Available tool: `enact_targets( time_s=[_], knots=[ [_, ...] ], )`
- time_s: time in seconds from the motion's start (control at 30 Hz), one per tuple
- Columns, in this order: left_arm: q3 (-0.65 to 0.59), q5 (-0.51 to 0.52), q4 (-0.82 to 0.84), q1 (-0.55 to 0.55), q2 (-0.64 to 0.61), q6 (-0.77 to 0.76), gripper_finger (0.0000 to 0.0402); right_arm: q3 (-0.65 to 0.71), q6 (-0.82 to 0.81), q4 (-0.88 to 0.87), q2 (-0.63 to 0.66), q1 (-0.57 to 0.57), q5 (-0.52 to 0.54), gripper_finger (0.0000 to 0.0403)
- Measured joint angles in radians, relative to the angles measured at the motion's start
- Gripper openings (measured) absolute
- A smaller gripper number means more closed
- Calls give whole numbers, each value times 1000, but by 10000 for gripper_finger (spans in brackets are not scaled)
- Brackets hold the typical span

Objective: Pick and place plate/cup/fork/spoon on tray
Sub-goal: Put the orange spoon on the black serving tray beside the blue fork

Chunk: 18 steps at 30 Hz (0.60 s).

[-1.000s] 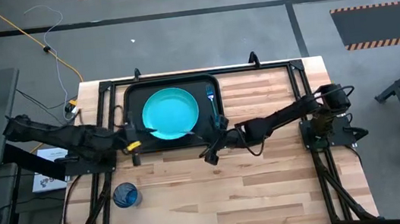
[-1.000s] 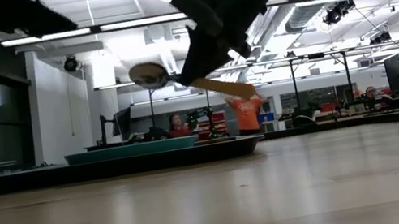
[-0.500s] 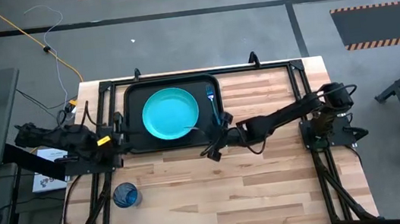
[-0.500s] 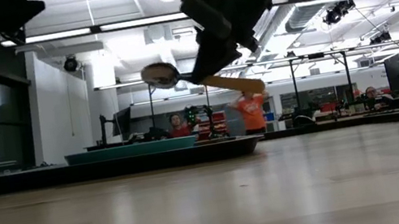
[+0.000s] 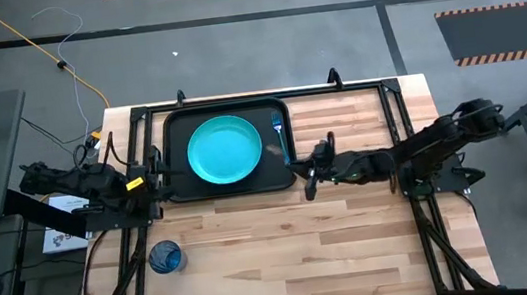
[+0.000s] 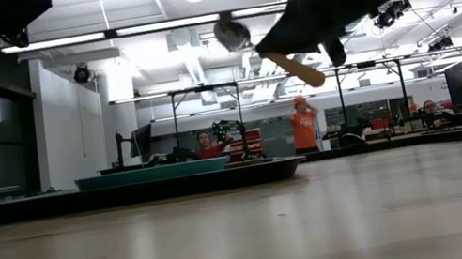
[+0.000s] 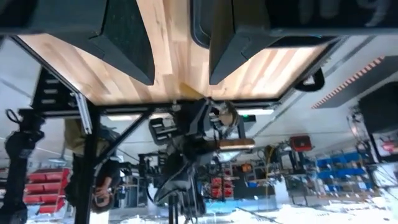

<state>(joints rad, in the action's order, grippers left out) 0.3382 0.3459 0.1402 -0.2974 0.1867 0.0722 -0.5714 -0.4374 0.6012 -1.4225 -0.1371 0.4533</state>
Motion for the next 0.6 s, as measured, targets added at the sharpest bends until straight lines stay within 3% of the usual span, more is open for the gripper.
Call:
enact_targets(
  time_s=[0.13, 0.6],
  knots=[
    [1, 7, -15, 1, 9, 31, 144, 57, 0, 119, 5, 0, 1, 5],
    [0, 9, -12, 2, 16, 63, 144, 57, -58, 144, 5, 13, 73, 5]
  ],
)
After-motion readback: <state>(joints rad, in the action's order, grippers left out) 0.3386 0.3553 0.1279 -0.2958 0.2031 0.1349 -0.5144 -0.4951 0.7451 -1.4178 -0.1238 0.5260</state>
